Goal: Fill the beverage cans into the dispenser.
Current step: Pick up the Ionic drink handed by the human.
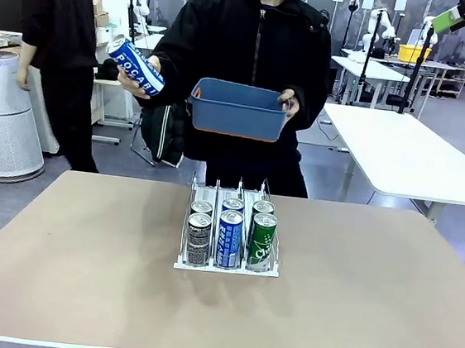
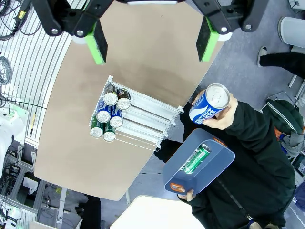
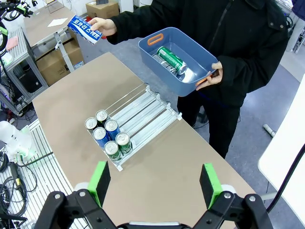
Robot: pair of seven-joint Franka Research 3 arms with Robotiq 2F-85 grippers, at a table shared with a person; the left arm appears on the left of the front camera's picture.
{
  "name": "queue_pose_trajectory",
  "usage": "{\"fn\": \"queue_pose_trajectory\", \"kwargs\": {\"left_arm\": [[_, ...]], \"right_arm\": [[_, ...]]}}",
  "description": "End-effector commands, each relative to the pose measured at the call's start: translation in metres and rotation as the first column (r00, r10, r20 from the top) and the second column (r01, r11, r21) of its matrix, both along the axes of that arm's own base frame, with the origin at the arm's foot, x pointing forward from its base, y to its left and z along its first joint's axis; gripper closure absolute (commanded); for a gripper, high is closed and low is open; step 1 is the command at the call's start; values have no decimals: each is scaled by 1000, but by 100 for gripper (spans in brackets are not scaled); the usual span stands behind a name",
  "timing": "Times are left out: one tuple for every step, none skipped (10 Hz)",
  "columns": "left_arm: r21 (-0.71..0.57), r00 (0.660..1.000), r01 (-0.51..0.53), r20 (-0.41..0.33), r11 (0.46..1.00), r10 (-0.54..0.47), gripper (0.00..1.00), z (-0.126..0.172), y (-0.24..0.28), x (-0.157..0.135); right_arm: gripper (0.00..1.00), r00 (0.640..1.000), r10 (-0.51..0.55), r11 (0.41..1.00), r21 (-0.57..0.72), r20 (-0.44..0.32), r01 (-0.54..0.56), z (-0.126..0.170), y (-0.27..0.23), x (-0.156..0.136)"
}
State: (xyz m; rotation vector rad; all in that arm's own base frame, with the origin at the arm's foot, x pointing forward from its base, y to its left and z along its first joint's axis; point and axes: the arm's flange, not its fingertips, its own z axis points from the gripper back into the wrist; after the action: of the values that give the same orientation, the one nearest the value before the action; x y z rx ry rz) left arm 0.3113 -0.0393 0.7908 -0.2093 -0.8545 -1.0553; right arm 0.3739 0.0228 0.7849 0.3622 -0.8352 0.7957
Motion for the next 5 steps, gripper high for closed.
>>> {"fn": "queue_pose_trajectory", "kwargs": {"left_arm": [[-13,1000,8,-4,1000,-9,0,0,0,1],[-13,1000,8,-4,1000,-9,0,0,0,1],[-13,1000,8,-4,1000,-9,0,0,0,1],[-13,1000,8,-4,1000,-9,0,0,0,1],[-13,1000,8,-4,1000,-9,0,0,0,1]], "right_arm": [[0,1000,-7,1000,3,4,7,-2,0,1],[0,1000,-7,1000,3,4,7,-2,0,1],[0,1000,-7,1000,3,4,7,-2,0,1],[0,1000,-7,1000,3,4,7,-2,0,1],[0,1000,-7,1000,3,4,7,-2,0,1]]}}
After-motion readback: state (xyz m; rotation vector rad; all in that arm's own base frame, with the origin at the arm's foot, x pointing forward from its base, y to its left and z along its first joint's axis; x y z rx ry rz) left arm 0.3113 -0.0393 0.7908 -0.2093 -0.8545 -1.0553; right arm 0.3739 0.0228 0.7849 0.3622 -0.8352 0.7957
